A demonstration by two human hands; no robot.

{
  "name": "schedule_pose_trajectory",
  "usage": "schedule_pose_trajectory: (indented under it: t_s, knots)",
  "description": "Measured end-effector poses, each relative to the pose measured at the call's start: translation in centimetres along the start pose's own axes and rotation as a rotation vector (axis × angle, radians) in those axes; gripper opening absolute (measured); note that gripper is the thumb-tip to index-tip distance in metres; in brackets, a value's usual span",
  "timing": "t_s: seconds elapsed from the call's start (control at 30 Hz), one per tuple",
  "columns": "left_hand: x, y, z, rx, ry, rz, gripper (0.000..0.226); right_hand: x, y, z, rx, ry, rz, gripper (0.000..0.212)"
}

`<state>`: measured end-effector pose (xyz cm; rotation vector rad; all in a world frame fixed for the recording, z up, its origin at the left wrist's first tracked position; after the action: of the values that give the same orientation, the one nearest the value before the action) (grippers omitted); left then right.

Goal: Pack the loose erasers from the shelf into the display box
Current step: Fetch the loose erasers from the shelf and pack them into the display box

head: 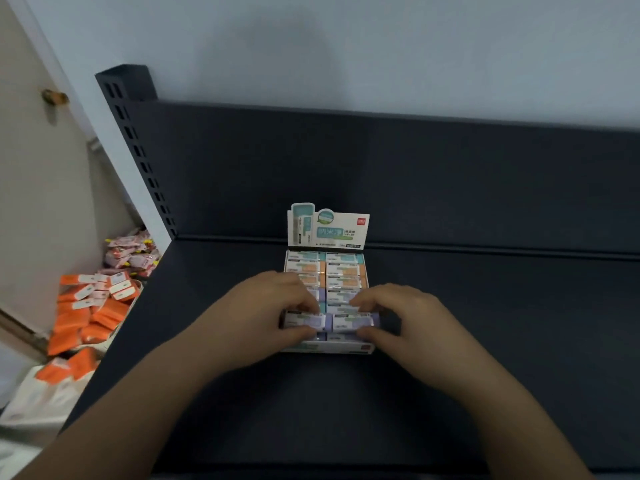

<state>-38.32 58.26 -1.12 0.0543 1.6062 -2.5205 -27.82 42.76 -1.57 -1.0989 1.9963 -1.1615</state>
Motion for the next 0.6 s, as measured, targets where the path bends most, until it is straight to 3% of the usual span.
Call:
schedule_pose_trajectory:
  t_s: [0.6]
  knots:
    - [0.9, 0.64, -0.57, -0.082, -0.045, -0.06, 0.032, 0.23, 0.61, -0.68, 0.017, -0.048, -0.044, 0.025]
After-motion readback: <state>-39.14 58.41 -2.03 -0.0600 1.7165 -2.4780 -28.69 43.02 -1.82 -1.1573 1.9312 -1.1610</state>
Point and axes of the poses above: each hand's wrist, its own x-axis away from the middle knuckle, its own y-axis out of the palm, z = x × y, the point moved 6 cm from there along -x, towards the middle knuckle, and after that the axes turned 4 degrees about x, right-handed, at the moved point
